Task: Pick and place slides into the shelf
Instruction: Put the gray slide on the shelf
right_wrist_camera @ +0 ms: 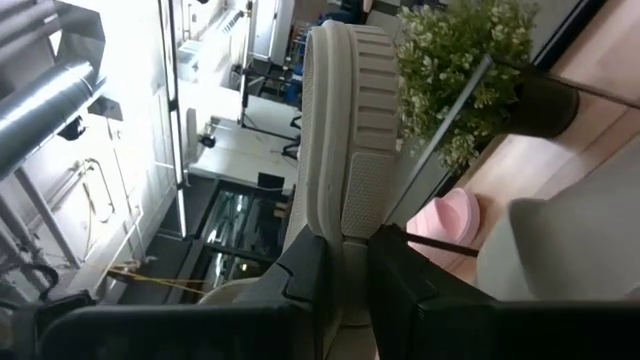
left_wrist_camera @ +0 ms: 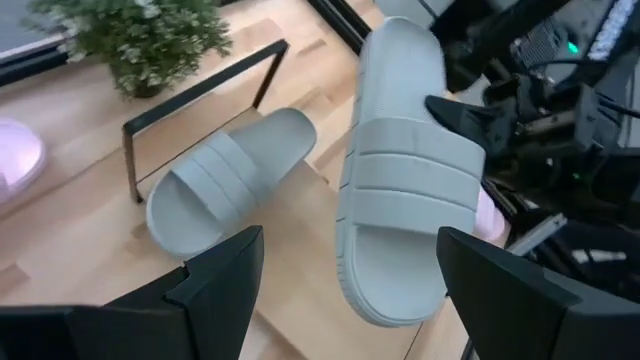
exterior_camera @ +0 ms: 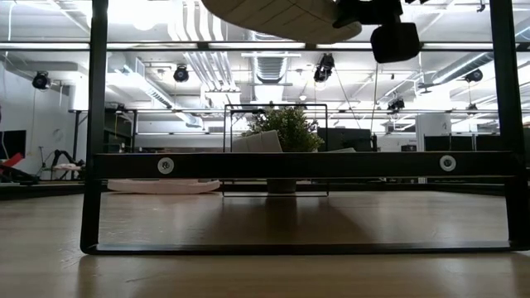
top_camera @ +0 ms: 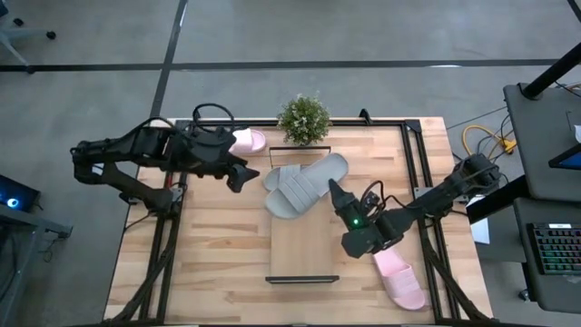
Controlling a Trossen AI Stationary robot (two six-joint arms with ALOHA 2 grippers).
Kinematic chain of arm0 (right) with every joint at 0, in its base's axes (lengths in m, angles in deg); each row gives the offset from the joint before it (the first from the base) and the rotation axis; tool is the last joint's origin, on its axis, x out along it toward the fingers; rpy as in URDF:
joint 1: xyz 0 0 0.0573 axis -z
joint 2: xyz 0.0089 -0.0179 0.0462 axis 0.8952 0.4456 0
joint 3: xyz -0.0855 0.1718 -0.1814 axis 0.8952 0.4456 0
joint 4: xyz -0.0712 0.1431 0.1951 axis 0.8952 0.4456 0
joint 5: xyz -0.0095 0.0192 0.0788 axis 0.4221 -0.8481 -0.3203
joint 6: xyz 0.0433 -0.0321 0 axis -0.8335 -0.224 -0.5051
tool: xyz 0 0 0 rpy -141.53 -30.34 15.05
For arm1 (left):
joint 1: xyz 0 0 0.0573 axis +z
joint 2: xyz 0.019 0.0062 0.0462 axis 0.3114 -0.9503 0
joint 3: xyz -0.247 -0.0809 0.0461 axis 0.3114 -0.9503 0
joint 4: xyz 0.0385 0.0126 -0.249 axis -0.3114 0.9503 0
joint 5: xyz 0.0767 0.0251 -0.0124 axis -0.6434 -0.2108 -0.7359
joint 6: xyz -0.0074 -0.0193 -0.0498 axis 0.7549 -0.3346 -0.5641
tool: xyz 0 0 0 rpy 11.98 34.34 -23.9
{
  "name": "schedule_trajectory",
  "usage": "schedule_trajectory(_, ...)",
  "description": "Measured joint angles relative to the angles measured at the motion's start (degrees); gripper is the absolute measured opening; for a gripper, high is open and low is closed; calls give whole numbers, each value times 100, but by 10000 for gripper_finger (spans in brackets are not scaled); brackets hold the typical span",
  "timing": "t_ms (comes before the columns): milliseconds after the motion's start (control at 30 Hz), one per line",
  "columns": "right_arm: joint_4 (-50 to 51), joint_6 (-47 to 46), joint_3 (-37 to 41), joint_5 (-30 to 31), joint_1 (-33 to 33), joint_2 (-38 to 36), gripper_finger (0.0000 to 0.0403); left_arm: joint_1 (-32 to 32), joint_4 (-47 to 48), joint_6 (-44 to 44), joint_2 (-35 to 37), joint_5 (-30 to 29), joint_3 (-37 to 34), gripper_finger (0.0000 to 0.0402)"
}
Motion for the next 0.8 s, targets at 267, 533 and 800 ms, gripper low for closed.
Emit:
schedule_trajectory(267, 107, 243, 4, -5, 26, -162, 39, -455, -1782, -1189, 848, -401, -1678, 282)
schedule_trajectory(533, 151, 259, 4, -10, 26, -176, 39, -676, -4997, -2612, 1966, -444, -4151, 282)
schedule_trajectory(800, 259, 253, 9, -11, 30, -259, 39, -1115, -6154, -3494, 2349, -1089, -5259, 282)
